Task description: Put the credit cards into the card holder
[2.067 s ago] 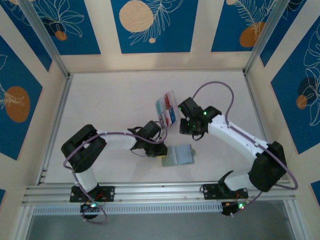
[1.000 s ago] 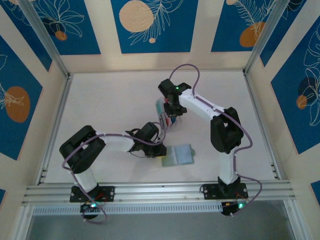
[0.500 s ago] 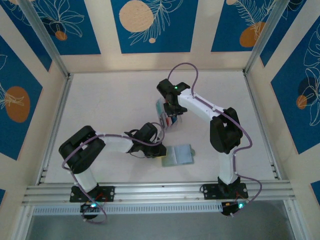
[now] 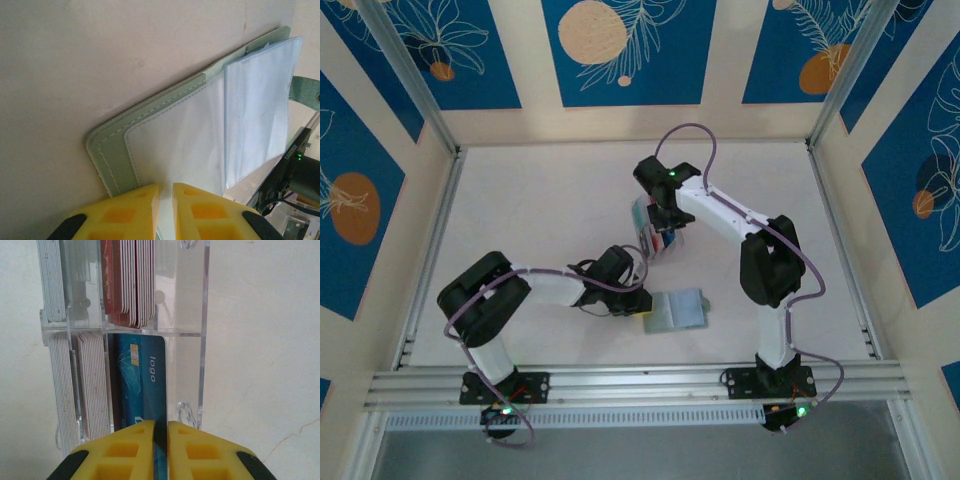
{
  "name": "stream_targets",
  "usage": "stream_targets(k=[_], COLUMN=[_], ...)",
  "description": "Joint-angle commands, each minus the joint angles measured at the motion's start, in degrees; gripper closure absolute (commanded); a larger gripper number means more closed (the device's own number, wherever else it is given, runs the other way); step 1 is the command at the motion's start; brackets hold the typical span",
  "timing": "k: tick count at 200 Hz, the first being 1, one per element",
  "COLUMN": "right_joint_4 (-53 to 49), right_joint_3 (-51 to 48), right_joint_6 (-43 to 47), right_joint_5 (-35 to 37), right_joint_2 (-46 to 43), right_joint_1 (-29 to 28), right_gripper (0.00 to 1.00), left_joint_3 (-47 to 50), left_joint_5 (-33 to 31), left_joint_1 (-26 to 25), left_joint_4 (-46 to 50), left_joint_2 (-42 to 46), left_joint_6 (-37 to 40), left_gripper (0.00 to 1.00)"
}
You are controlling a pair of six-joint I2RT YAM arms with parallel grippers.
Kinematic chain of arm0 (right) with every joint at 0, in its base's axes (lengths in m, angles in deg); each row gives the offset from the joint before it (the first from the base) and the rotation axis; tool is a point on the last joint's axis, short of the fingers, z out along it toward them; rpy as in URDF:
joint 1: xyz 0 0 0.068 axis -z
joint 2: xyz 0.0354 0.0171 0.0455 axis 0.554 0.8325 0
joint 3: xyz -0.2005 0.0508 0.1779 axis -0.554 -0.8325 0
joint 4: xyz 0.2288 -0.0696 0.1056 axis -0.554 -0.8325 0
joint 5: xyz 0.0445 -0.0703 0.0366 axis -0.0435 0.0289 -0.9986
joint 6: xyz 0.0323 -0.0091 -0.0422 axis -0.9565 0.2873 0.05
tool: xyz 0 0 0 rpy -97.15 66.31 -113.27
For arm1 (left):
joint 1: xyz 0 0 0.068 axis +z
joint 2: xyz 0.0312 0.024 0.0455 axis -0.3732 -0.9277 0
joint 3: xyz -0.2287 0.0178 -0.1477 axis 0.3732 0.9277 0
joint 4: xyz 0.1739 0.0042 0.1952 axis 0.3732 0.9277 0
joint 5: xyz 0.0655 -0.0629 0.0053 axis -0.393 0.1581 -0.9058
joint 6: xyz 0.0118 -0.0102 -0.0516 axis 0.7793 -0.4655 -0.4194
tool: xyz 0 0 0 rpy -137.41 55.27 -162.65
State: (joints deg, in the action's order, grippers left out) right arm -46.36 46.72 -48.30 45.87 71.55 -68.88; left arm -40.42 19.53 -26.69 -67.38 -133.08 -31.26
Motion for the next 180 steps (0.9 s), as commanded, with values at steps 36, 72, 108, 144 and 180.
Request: stream_targets(k=[36,72,108,144,180], right_joint_4=[-2.87,-3.38,-3.87,-3.92,-2.73], right_joint_3=[2.52,3.13,3.46,3.49,3.40], right_joint_6=[1.05,1.40,1.66,1.73,1.92], right_joint_5=[0.70,0.74,1.44,1.36,-3.22], right_joint_2=[-0.96,-0.70,-0.67,-0.99,-0.76], right_joint_1=[-0.18,-0.18,-0.10,-0.09,0.09], right_gripper=[0.86,0.86,0.85,0.86,0.73], left_joint_3=[2.26,2.37,2.46,2.54,2.61], left_joint_5=[-1.01,-0.84,-0.75,-0.67,-0.67], left_joint_1=[0.27,0.41,0.35,0.37,0.42], left_joint_4=[2.49,2.05,1.79,1.61,1.60], left_joint_2=[-1.10,-1.28,-1.36,-1.34,-1.24], left_joint_6=[-0.96,-1.09,-1.22,-1.32,-1.38], left_gripper=[0.84,0.84,0.84,0.84,0.84])
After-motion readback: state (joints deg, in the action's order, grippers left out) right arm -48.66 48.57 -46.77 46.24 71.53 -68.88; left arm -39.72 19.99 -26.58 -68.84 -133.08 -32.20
